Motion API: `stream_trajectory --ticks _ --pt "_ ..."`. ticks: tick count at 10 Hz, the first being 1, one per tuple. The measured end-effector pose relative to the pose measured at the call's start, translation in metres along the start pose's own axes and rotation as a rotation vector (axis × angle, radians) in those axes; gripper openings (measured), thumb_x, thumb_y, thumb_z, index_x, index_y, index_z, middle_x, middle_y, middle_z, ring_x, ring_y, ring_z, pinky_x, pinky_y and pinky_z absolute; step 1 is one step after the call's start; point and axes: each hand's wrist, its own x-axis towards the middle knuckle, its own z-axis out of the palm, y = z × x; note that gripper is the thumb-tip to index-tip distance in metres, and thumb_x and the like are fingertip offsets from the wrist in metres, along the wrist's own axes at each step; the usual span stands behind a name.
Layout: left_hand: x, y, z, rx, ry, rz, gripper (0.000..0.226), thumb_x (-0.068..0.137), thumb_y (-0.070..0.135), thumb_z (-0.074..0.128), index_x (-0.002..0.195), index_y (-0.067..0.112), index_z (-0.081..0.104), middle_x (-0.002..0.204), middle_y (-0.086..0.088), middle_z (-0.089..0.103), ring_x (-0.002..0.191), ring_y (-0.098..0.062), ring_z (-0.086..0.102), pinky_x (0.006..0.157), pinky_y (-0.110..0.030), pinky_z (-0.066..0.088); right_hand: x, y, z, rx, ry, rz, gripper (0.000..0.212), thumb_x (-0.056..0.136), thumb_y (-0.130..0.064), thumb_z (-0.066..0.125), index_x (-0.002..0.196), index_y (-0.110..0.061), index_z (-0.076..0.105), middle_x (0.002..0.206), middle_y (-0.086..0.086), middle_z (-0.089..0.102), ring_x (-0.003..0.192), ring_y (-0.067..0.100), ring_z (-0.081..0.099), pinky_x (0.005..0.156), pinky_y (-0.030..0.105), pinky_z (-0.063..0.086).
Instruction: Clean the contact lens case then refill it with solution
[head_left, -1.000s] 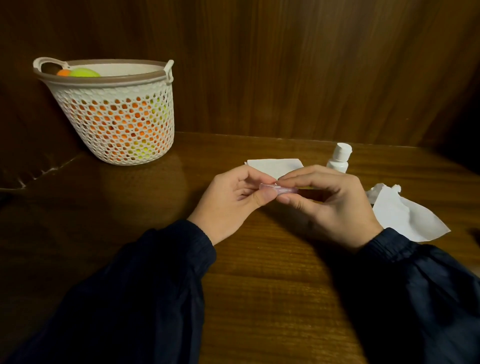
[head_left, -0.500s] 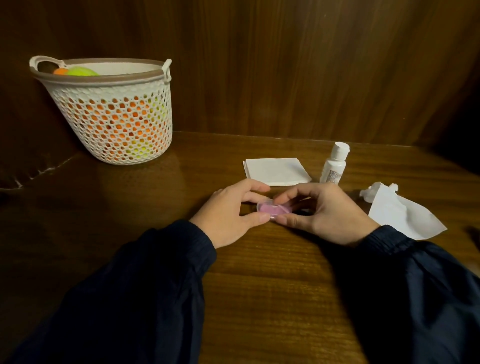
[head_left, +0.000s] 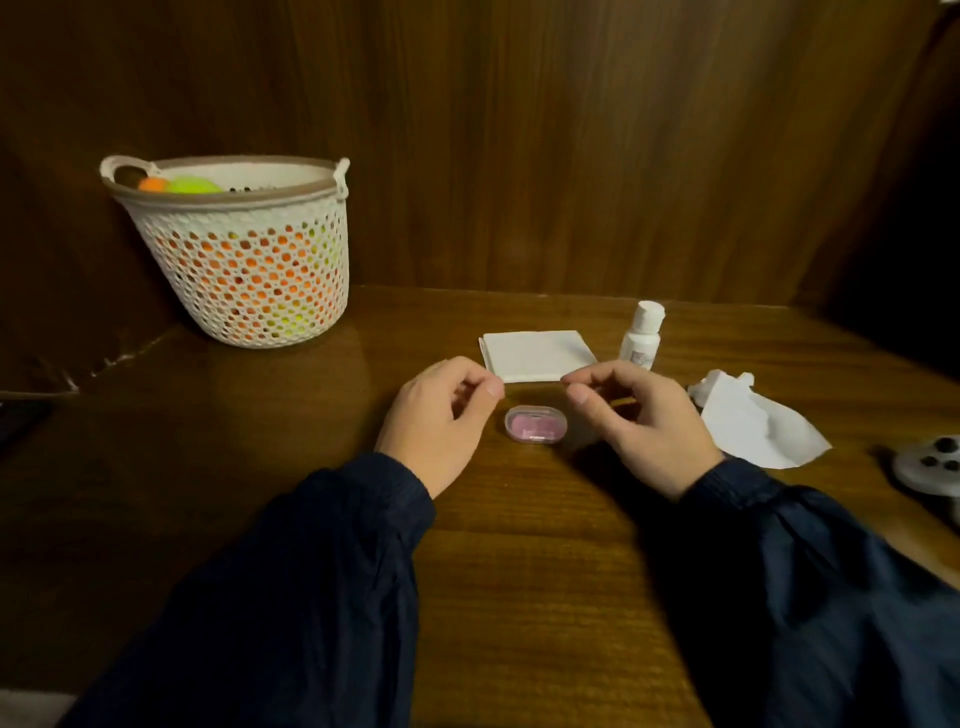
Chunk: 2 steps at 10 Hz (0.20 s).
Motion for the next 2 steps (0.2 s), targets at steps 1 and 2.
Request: stream_trajectory --ticks 1,2 --pt "-0.022 0.012 -0.01 -0.06 0.021 0.004 0.031 0.107 0.036 0.053 0.083 0.021 0.064 0.073 0.01 0.06 0.068 -0.007 0.056 0.066 -0.034 0.05 -0.031 -0.017 -0.011 0.053 0.123 0.025 0.027 0.103 -0.052 0.057 0.096 -0.031 0.074 0.091 -0.01 0.076 0.089 0.009 0.069 0.085 0.039 0.06" --pt "-0.065 0.03 -0.019 -0.139 0.007 0.075 0.042 0.105 0.037 0.051 0.068 0.017 0.054 0.058 0.008 0.046 0.053 -0.007 0.045 0.053 -0.026 0.037 -0.08 -0.036 -0.022 0.11 0.128 -0.024 0.043 0.105 -0.06 0.05 0.083 -0.028 0.069 0.081 -0.008 0.072 0.077 0.007 0.065 0.073 0.022 0.053"
